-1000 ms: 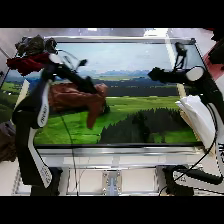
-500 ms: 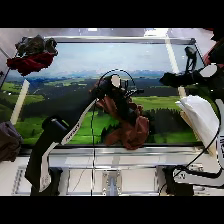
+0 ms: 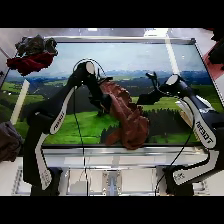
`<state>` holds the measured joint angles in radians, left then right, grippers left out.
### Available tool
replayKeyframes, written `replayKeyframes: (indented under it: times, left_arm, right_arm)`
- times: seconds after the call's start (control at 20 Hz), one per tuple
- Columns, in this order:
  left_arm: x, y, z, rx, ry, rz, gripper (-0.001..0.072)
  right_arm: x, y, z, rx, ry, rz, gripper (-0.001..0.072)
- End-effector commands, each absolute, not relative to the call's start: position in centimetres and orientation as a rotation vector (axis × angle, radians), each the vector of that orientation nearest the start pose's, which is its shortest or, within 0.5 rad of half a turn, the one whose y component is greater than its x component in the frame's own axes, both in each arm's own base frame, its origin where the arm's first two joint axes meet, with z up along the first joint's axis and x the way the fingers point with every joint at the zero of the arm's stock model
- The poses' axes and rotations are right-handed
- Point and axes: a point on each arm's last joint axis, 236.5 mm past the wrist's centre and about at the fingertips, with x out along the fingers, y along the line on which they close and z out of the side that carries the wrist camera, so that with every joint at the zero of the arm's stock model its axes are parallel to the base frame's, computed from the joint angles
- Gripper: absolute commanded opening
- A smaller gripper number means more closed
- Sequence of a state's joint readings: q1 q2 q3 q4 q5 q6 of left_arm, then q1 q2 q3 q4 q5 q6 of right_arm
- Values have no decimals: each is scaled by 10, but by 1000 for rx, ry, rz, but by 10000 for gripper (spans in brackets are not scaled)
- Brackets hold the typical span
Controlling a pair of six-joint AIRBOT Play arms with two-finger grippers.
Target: Fold the shirts.
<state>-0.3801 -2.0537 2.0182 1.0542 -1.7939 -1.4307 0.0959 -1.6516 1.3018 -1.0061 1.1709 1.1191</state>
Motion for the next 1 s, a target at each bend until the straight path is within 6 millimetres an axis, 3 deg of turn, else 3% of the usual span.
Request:
replayKeyframes:
  times: [0.0, 0.15, 0.2, 0.25, 0.4, 0.5, 0.65, 0.75, 0.85, 0.95]
  left_arm:
    - [387, -237, -36, -22, 1791, -763, 716]
    - [411, -242, -40, -50, 1693, -739, 715]
    - [419, -245, -41, -60, 1656, -731, 712]
    - [429, -249, -42, -73, 1613, -726, 712]
    - [451, -264, -38, -132, 1509, -727, 711]
    - [452, -268, -37, -133, 1499, -730, 711]
    - [460, -270, -37, -139, 1466, -720, 710]
    - [471, -273, -36, -152, 1419, -708, 710]
    - [481, -279, -38, -168, 1375, -696, 710]
    - [474, -290, -50, -165, 1388, -704, 710]
  right_arm:
    - [407, 183, -84, -10, 1343, 678, 386]
    - [422, 185, -87, -69, 1281, 630, 369]
    - [428, 182, -87, -60, 1269, 596, 271]
    - [434, 176, -87, -60, 1257, 565, 52]
    - [453, 141, -82, -104, 1243, 445, 30]
    - [476, 112, -51, -90, 1201, 363, 29]
    - [508, 70, 36, -58, 1056, 298, 28]
    - [512, 40, 84, -40, 995, 251, 27]
    - [506, 16, 103, -25, 996, 220, 28]
    - [499, 5, 101, -13, 1028, 208, 27]
